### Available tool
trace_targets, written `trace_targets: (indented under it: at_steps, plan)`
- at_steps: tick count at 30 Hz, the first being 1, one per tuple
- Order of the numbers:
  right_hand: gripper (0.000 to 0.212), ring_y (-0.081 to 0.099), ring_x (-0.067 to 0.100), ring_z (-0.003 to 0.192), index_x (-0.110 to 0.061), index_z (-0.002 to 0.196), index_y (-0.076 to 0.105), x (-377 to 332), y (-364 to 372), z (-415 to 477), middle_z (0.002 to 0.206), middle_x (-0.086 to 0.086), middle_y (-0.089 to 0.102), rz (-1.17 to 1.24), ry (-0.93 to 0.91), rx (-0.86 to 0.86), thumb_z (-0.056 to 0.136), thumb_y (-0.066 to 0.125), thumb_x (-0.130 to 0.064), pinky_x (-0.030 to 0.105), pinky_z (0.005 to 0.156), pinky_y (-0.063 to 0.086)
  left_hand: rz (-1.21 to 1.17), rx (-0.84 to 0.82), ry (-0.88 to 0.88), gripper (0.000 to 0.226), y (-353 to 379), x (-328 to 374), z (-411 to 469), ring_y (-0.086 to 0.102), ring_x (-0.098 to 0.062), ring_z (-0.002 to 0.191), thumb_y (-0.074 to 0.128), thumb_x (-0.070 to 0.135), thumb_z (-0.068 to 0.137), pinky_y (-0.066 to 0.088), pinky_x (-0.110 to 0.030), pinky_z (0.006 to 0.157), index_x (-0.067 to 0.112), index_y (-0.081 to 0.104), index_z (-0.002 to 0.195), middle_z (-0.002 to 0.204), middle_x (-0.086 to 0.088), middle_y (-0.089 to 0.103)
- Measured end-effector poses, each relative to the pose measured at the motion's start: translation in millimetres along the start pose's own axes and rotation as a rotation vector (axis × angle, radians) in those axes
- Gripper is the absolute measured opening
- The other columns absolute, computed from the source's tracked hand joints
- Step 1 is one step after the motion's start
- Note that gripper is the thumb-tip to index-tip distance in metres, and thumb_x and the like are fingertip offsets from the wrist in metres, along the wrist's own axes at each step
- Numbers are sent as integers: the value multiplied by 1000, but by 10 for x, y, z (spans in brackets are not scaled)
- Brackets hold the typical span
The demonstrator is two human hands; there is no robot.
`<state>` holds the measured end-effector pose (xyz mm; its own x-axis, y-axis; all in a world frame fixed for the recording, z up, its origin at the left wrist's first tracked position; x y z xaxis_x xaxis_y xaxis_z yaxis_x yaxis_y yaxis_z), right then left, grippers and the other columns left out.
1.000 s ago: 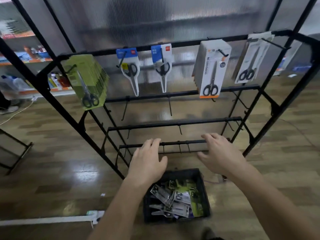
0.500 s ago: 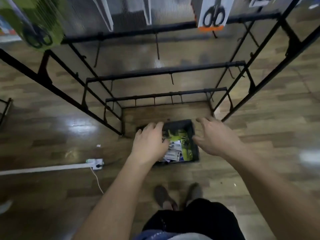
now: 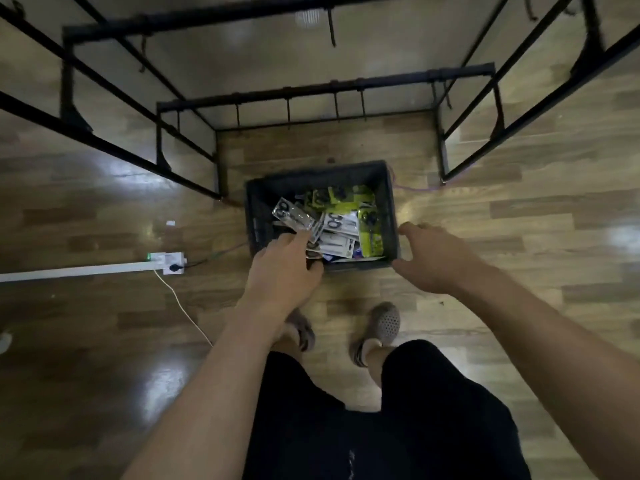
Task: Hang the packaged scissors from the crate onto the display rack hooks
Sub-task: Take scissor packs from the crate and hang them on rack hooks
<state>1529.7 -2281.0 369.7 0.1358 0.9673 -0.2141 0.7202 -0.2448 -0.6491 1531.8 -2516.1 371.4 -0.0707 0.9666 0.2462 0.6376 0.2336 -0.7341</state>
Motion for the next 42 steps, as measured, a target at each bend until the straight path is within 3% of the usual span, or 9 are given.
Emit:
trace_targets:
  at_steps: [9, 12, 20, 24, 27, 31, 35, 39, 42]
  plan:
    - [58, 51, 33, 133, -22, 152, 39, 572, 1830, 2819, 150, 12, 50, -107, -88, -140, 98, 59, -20, 35, 94, 43, 188, -50, 96, 45, 1896, -1052, 2168, 56, -27, 122, 55, 38, 100, 47, -42, 97, 25, 47, 141, 135, -2, 57]
    - [67, 48, 32, 138, -28, 155, 37, 646, 2373, 3820, 157, 9, 44, -249, -172, -218, 94, 57, -9, 40, 103, 47, 389, -131, 172, 44, 2479, -1340, 3063, 54, -32, 123, 53, 41, 100, 48, -45, 93, 21, 45, 139, 133, -7, 56]
    - [75, 59, 33, 122, -24, 155, 36, 707, 3232, 5322, 158, 8, 39, -794, -250, -576, 90, 60, 5, 45, 85, 58, 504, -261, 392, 48, 3412, -1416, 4799, 57, -23, 108, 54, 39, 103, 48, -32, 74, 31, 40, 148, 141, 0, 57]
    - [42, 65, 29, 101, -9, 128, 62, 605, 3289, 5283, 114, 7, 62, -999, -257, -522, 87, 72, -3, 38, 82, 57, 333, -345, 417, 49, 3534, -1238, 4835, 56, -16, 102, 56, 44, 103, 46, -32, 83, 30, 42, 148, 141, 2, 59]
    - [7, 64, 22, 85, -8, 94, 63, 655, 3045, 5013, 95, 4, 63, -823, -256, -387, 93, 65, -1, 34, 71, 53, 369, -410, 422, 50, 3338, -1115, 4577, 58, -18, 107, 55, 45, 102, 49, -35, 91, 27, 44, 148, 138, 4, 60]
    - [7, 60, 17, 84, -25, 92, 62, 712, 2521, 4819, 90, -6, 63, -463, -381, -90, 95, 68, -27, 32, 68, 47, 177, -264, 359, 42, 3112, -1032, 4284, 66, -14, 99, 62, 43, 98, 57, -38, 89, 30, 52, 137, 122, 8, 66]
    - [8, 57, 24, 83, -24, 94, 60, 841, 2184, 4868, 92, 2, 64, -147, -434, 156, 95, 67, -21, 34, 71, 44, 10, -259, 228, 45, 3235, -1128, 4423, 70, -21, 99, 73, 33, 94, 56, -39, 87, 23, 52, 133, 109, 3, 72]
    - [15, 52, 20, 79, -15, 106, 57, 1081, 2150, 4751, 92, 1, 58, 38, -379, 305, 101, 61, -28, 31, 65, 35, -83, -326, 102, 59, 3527, -1162, 4731, 71, -27, 104, 75, 29, 92, 56, -36, 84, 20, 45, 142, 115, -2, 74]
    - [10, 50, 9, 62, -15, 101, 57, 1109, 2105, 4536, 82, 1, 62, 362, -435, 376, 100, 63, -23, 24, 54, 40, 180, -345, 227, 63, 3783, -987, 4799, 61, -28, 122, 69, 37, 94, 52, -35, 95, 20, 42, 148, 146, -9, 55]
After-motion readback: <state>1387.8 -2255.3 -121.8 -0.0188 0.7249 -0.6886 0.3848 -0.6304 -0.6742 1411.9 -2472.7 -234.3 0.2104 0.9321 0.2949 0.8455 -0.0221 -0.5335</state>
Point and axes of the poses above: each hand's wrist, its own z-axis towards the middle knuckle, its own y-axis out of the palm, x = y × z, the point moved 2 cm from there along z, towards the middle knuckle
